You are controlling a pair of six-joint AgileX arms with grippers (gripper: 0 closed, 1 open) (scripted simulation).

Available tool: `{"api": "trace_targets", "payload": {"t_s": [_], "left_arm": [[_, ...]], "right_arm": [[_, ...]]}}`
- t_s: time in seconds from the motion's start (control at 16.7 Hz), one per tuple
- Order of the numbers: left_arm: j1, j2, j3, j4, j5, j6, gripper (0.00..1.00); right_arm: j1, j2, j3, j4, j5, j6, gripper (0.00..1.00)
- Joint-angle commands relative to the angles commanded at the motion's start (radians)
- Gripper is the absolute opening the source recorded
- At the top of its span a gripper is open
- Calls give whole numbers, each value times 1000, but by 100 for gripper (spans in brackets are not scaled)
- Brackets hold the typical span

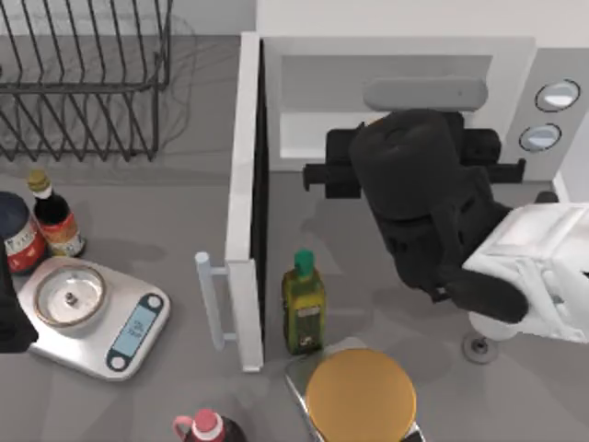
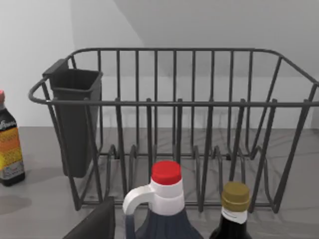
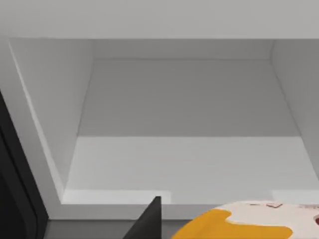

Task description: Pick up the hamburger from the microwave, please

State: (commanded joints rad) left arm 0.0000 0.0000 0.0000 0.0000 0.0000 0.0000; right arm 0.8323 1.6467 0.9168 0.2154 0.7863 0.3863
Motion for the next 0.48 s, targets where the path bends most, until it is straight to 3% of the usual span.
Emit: {"api": "trace_targets", "payload": {"t_s": [0.48], "left_arm": [[0,0,0,0,0,0,100]], "right_arm": [[-22,22,20,55,-49,-17,0]]}}
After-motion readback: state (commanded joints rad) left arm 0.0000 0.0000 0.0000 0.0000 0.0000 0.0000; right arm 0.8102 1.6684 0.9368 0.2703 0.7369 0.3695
